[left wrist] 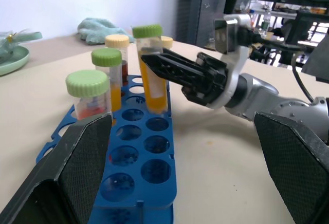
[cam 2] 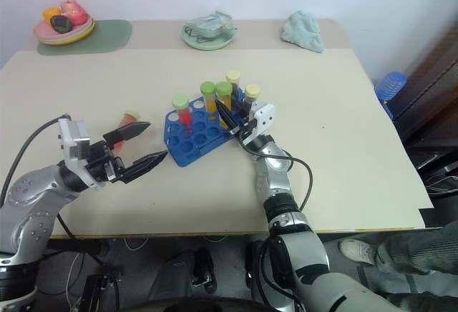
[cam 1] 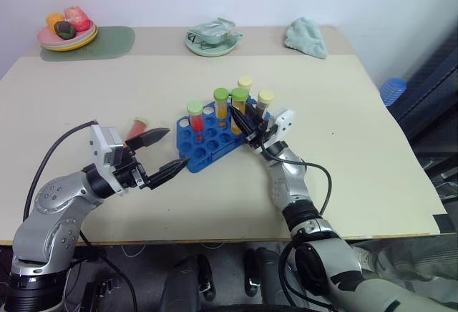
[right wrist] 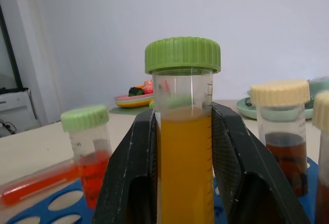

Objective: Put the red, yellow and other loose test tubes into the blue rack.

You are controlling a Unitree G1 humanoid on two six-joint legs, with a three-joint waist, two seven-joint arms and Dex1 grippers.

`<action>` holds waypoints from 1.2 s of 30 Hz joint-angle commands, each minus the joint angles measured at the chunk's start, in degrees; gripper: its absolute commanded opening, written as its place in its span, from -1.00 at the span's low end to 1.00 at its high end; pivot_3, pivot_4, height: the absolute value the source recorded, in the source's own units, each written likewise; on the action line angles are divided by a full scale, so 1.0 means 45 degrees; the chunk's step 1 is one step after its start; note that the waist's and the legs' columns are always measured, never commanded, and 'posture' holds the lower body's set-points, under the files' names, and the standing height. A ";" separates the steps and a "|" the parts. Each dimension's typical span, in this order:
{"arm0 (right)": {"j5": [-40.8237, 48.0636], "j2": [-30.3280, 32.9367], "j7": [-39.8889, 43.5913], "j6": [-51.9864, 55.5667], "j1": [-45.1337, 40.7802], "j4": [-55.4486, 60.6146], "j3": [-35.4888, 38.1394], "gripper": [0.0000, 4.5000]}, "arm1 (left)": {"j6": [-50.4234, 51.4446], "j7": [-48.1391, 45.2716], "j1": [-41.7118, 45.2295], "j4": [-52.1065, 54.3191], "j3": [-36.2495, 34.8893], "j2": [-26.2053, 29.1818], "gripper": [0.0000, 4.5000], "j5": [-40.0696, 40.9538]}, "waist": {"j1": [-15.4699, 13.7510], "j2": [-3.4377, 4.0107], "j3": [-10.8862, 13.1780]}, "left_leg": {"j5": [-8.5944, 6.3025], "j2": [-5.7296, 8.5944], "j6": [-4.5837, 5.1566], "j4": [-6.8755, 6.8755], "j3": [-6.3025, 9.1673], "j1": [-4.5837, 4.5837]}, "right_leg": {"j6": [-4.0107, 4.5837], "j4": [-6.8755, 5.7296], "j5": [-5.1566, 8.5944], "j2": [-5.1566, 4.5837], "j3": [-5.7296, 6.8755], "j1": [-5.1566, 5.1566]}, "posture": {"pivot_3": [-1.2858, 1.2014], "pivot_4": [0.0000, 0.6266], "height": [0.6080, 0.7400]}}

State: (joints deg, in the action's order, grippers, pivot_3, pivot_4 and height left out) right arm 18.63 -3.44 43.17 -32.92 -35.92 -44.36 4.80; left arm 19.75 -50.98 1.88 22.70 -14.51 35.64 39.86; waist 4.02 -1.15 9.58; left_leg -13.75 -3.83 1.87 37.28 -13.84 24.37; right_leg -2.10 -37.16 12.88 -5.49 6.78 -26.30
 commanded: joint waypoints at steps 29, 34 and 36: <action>0.2014 0.8407 0.1507 1.2368 0.1855 1.3668 -0.1089 0.97 | 0.8677 1.1949 0.4636 0.0238 -0.2000 -0.0650 1.00 0.0423 | -0.0099 -0.0020 0.0001 | 0.0015 0.0000 0.0033 0.0030 0.0033 0.0006 | 0.0002 -0.0007 0.0002 -0.0004 -0.0002 0.0006 | 0.03 -0.52 1.00; 0.2991 0.9204 0.1442 1.5479 -0.0069 1.4217 -0.1312 0.97 | 1.3519 1.2518 0.8622 -0.2723 -0.1756 -0.0226 1.00 0.0337 | -0.0313 -0.0030 0.0008 | 0.0025 -0.0004 0.0042 0.0035 0.0036 0.0009 | 0.0000 -0.0018 0.0003 0.0039 0.0003 0.0002 | 0.03 -0.52 1.00; 0.3133 0.9123 0.1391 1.5770 -0.0367 1.4233 -0.1288 0.97 | 1.4079 1.2604 0.9588 -0.3722 -0.1804 -0.0305 1.00 -0.0118 | -0.0364 -0.0031 0.0007 | 0.0022 -0.0004 0.0045 0.0033 0.0034 0.0010 | -0.0001 -0.0012 0.0003 0.0051 0.0002 0.0003 | 0.03 -0.52 1.00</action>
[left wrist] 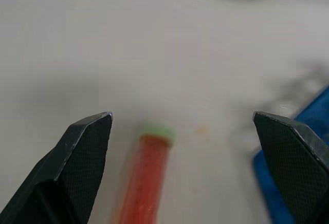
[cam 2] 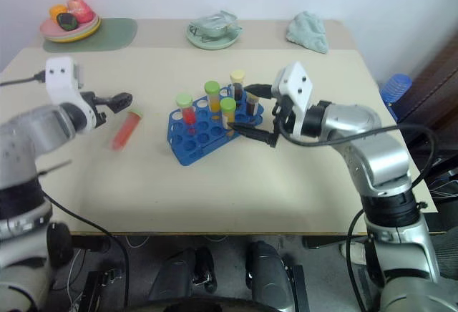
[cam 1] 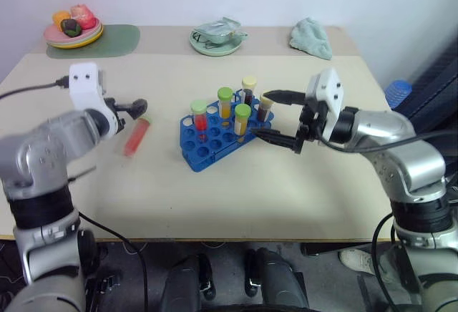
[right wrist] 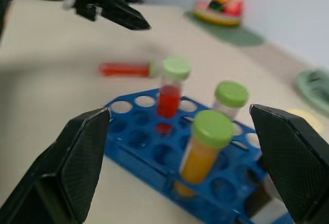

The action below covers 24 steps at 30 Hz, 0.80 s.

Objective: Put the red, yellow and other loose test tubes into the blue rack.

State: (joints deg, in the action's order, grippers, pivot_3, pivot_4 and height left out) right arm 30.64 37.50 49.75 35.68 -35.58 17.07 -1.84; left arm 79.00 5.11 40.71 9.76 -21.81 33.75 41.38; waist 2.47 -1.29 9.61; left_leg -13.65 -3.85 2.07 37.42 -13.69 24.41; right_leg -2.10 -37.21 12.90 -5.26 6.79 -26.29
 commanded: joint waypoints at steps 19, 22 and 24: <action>0.0220 -0.0358 -0.0660 0.0782 -0.0948 0.0903 0.0046 1.00 | -0.1554 -0.2866 0.5940 -1.2761 0.4090 -0.0067 0.76 -0.5352 | -0.0008 -0.0006 0.0001 | -0.0010 0.0003 -0.0011 -0.0001 -0.0025 0.0013 | -0.0025 -0.0003 0.0015 -0.0004 0.0010 -0.0022 | 0.03 -0.52 1.00; -0.0102 -0.0250 -0.0841 0.0618 -0.0842 0.1018 -0.0024 1.00 | -0.2047 -0.3470 0.6378 -1.3894 0.4573 -0.0199 0.16 -0.5967 | -0.0008 -0.0006 0.0001 | -0.0010 0.0004 -0.0009 0.0002 -0.0028 0.0016 | -0.0025 -0.0002 0.0015 -0.0006 0.0011 -0.0024 | 0.03 -0.52 1.00; -0.0249 -0.0192 -0.0871 0.0579 -0.0745 0.1094 -0.0062 1.00 | -0.2085 -0.3785 0.6548 -1.4399 0.4736 -0.0273 -0.32 -0.6277 | -0.0014 -0.0006 0.0001 | -0.0012 0.0004 -0.0012 0.0002 -0.0030 0.0016 | -0.0025 -0.0004 0.0015 -0.0012 0.0010 -0.0026 | 0.03 -0.52 1.00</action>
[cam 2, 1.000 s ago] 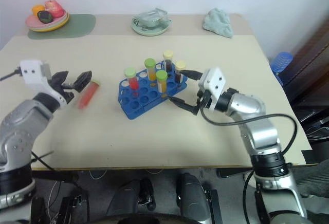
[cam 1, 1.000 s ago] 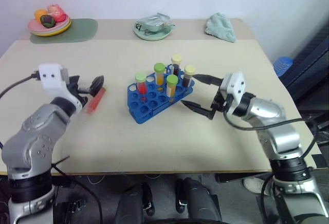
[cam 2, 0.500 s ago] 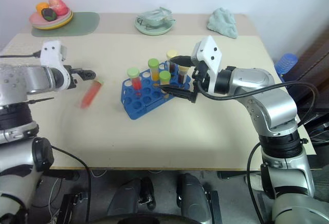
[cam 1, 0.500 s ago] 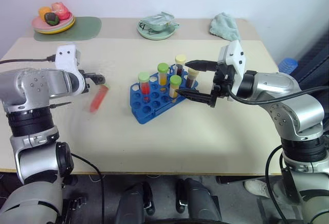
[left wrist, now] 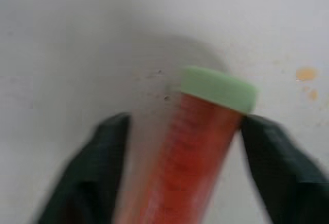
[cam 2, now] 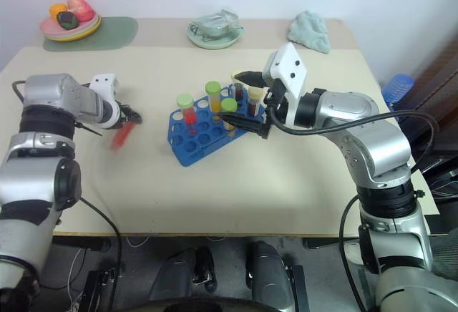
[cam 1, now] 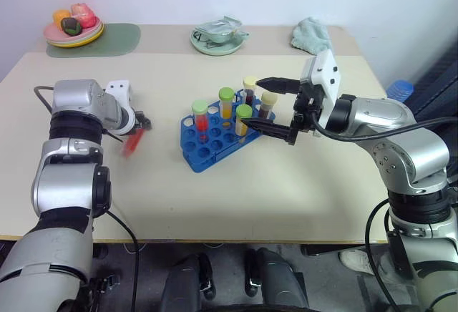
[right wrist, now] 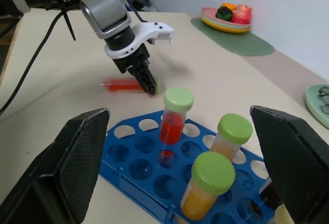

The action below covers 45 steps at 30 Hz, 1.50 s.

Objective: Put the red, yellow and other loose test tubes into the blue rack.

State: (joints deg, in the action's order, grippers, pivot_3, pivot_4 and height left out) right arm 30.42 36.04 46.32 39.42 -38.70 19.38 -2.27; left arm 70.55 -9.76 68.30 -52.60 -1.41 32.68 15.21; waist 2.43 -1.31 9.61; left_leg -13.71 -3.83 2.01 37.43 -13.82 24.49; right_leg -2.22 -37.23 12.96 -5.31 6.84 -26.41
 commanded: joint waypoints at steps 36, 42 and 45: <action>0.0170 0.0082 -0.1704 0.0020 0.2655 0.2709 0.1355 1.00 | -1.0808 -0.8365 -0.9580 1.5246 -0.2756 -0.2870 -0.65 0.4386 | 0.0001 -0.0013 -0.0002 | -0.0036 -0.0005 0.0037 0.0113 0.0023 0.0011 | 0.0003 -0.0044 0.0008 -0.0051 -0.0005 0.0040 | 0.03 -0.52 1.00; 0.0187 0.0251 -0.2338 0.0245 0.4469 0.3884 0.2147 1.00 | -1.2332 -0.8880 -0.8973 1.3197 -0.1969 -0.3468 -0.65 0.4079 | -0.0042 -0.0013 -0.0002 | -0.0025 -0.0007 0.0069 0.0114 0.0034 0.0011 | 0.0001 -0.0041 0.0009 -0.0045 -0.0001 0.0044 | 0.03 -0.52 1.00; 0.0346 0.0341 -0.2502 0.0260 0.5958 0.4726 0.2748 1.00 | -1.2821 -0.9191 -0.8625 1.2096 -0.1794 -0.3658 -0.65 0.4076 | -0.0127 -0.0013 -0.0002 | -0.0032 -0.0006 0.0083 0.0115 0.0042 0.0016 | -0.0004 -0.0026 0.0012 -0.0045 0.0008 0.0055 | 0.03 -0.52 1.00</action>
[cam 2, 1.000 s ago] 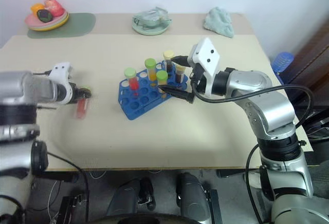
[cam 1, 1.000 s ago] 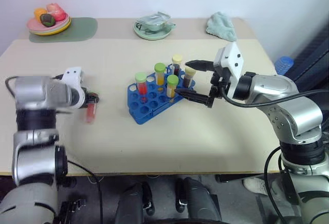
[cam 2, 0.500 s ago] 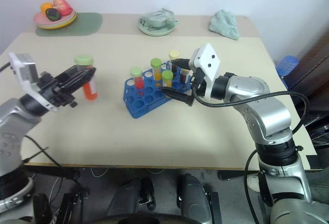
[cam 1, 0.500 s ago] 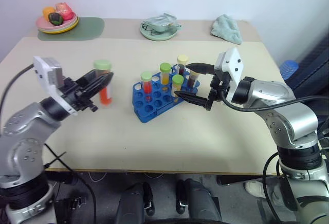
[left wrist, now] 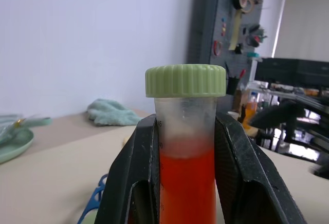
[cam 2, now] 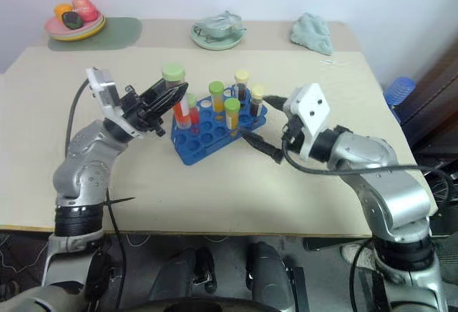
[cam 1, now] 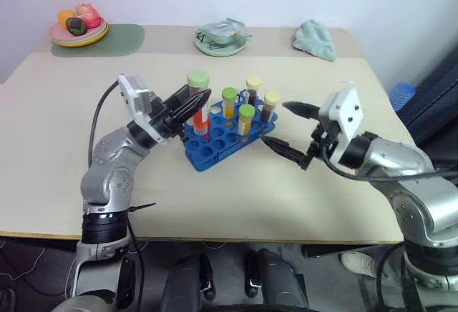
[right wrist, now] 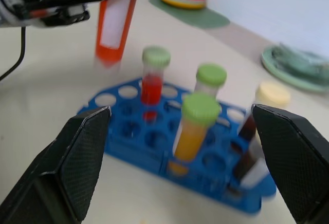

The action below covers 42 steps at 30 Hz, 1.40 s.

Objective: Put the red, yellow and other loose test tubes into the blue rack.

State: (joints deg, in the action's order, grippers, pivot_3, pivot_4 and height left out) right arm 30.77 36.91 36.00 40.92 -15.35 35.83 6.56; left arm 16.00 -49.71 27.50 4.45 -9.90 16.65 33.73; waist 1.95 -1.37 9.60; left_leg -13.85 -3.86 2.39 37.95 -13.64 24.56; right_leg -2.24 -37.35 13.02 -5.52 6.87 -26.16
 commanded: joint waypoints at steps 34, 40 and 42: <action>-0.0238 0.0027 -0.1964 -0.0758 0.4237 0.2947 0.0740 1.00 | -0.1616 -0.2742 0.1616 -0.3170 0.1909 -0.0021 -0.65 -0.1168 | 0.0081 -0.0002 0.0000 | -0.0020 0.0009 0.0034 0.0018 0.0097 0.0003 | -0.0019 0.0063 0.0022 0.0002 0.0056 0.0085 | 0.03 -0.52 1.00; -0.0372 0.0053 -0.1849 -0.0887 0.3904 0.2585 0.0575 1.00 | -0.1695 -0.2293 0.1404 -0.3236 0.2146 -0.0206 -0.65 -0.1558 | 0.0077 -0.0002 0.0000 | -0.0020 0.0010 0.0034 0.0020 0.0107 0.0005 | 0.0002 0.0065 0.0035 0.0002 0.0065 0.0088 | 0.03 -0.52 1.00; -0.0396 0.0095 -0.1783 -0.0915 0.3801 0.2486 0.0594 1.00 | -0.1781 -0.1975 0.1425 -0.3326 0.2192 -0.0322 -0.65 -0.1802 | 0.0072 -0.0002 0.0000 | -0.0021 0.0010 0.0035 0.0021 0.0109 0.0004 | 0.0004 0.0065 0.0036 0.0002 0.0067 0.0089 | 0.03 -0.52 1.00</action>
State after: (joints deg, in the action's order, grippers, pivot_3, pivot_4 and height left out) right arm 29.41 37.02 27.63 38.33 2.51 46.68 8.99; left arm 9.41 -59.49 33.41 -11.91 -0.38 15.51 26.21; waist 2.27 -1.38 9.60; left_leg -13.95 -3.81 2.54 38.04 -13.13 24.58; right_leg -2.22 -37.05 13.18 -5.51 7.18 -25.74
